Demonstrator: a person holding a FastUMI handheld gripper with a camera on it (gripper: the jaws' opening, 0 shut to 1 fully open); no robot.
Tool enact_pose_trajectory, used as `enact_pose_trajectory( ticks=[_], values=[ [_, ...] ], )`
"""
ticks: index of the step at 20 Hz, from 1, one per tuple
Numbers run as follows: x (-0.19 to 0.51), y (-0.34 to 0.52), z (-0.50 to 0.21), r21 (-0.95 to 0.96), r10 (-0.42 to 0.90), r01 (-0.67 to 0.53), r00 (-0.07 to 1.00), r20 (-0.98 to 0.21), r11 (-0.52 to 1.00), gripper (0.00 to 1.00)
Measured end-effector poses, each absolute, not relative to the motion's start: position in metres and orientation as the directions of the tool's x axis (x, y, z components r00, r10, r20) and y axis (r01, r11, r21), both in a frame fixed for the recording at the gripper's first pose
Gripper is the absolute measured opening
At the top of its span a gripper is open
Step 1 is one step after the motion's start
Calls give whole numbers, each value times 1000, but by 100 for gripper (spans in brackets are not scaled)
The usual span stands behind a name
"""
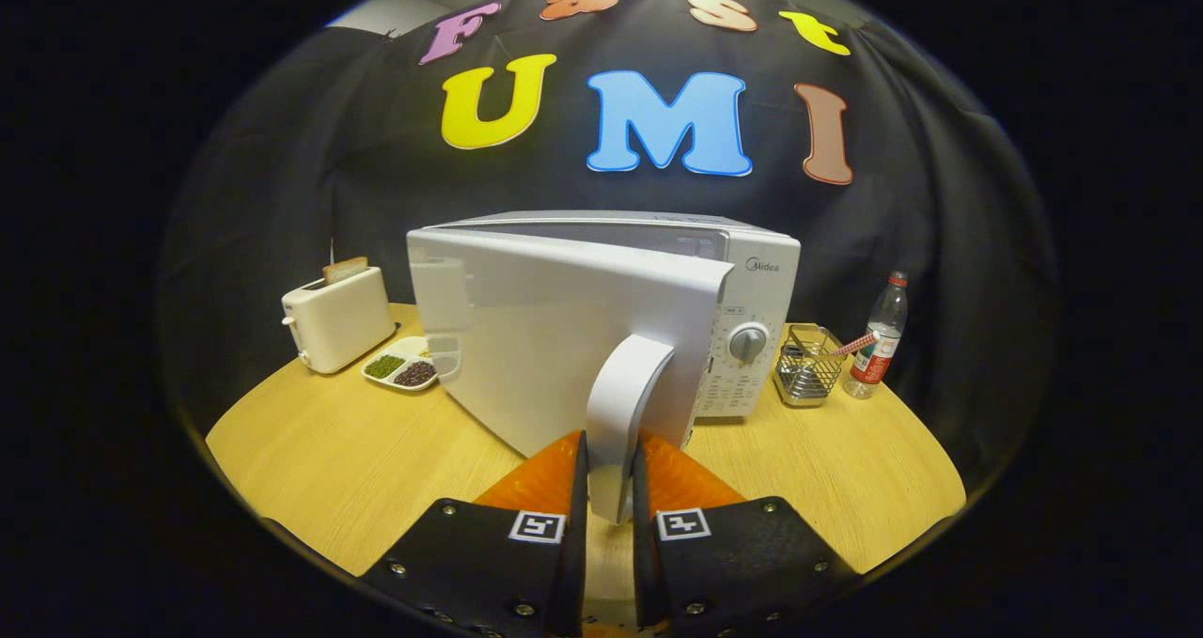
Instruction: Open the microwave, put the food inside, and close the microwave door.
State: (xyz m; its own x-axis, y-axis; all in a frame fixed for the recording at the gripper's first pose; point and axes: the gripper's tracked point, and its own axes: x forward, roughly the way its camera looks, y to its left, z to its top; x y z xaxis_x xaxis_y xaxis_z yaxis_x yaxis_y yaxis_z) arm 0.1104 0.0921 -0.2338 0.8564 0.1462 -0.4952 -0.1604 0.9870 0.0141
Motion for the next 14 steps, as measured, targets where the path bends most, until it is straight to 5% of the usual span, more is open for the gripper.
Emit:
enact_pose_trajectory(
  ticks=[14],
  values=[
    [32, 196, -226, -24, 241, -291, 833, -497, 956, 22]
  ],
)
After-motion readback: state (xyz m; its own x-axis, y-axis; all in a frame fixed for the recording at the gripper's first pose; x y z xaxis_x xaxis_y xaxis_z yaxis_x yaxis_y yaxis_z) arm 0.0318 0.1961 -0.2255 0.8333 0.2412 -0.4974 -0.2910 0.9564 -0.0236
